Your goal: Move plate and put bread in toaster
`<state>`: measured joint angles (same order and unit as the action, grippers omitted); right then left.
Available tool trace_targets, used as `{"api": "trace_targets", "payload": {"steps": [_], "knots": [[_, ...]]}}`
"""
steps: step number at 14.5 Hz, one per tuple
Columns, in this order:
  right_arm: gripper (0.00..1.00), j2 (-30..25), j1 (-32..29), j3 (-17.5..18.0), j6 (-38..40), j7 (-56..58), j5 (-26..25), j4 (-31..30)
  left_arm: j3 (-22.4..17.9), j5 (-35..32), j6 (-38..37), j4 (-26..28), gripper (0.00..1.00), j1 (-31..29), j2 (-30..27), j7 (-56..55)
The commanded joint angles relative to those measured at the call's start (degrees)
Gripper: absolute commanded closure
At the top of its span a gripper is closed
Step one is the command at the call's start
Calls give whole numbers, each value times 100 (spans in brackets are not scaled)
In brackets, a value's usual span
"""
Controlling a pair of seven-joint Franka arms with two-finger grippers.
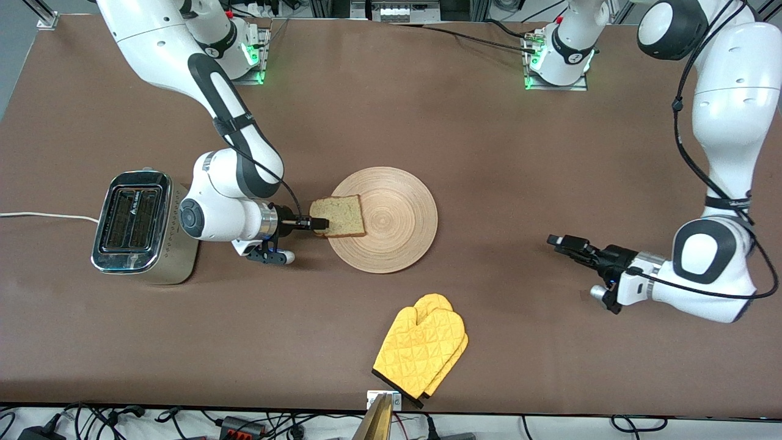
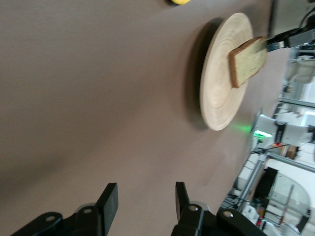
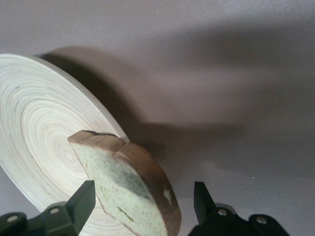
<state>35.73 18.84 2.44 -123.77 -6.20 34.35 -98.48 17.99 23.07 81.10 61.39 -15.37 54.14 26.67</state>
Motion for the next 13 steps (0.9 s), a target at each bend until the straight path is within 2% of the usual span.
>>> {"api": "trace_targets", "payload": {"steps": [1, 3, 4, 6, 9, 11, 12, 13], "knots": [[10, 65, 76, -24, -68, -4, 134, 4, 12, -696, -471, -259, 45, -45, -306, -319], [10, 83, 49, -24, -42, 5, 134, -5, -14, -1319, -516, -251, 44, -28, -667, -609], [12, 83, 58, -24, -50, 5, 134, 4, 38, -1618, -507, -259, 38, 16, -773, -662], [16, 83, 67, -24, -33, 5, 134, -5, 3, -1997, -507, -251, 35, 78, -1036, -750], [16, 57, 49, -24, 11, 5, 134, -93, -6, -2541, -499, -259, 31, 95, -1580, -1171], [16, 48, 49, -24, 11, -21, 142, -110, 65, -3043, -533, -242, 20, 122, -1976, -1767], [16, 48, 49, -33, 11, -82, 134, -102, 56, -3088, -586, -224, 5, 131, -2100, -1962], [16, 48, 67, -33, 11, -126, 134, -102, 47, -3098, -665, -224, 0, 87, -2223, -2077]]}}
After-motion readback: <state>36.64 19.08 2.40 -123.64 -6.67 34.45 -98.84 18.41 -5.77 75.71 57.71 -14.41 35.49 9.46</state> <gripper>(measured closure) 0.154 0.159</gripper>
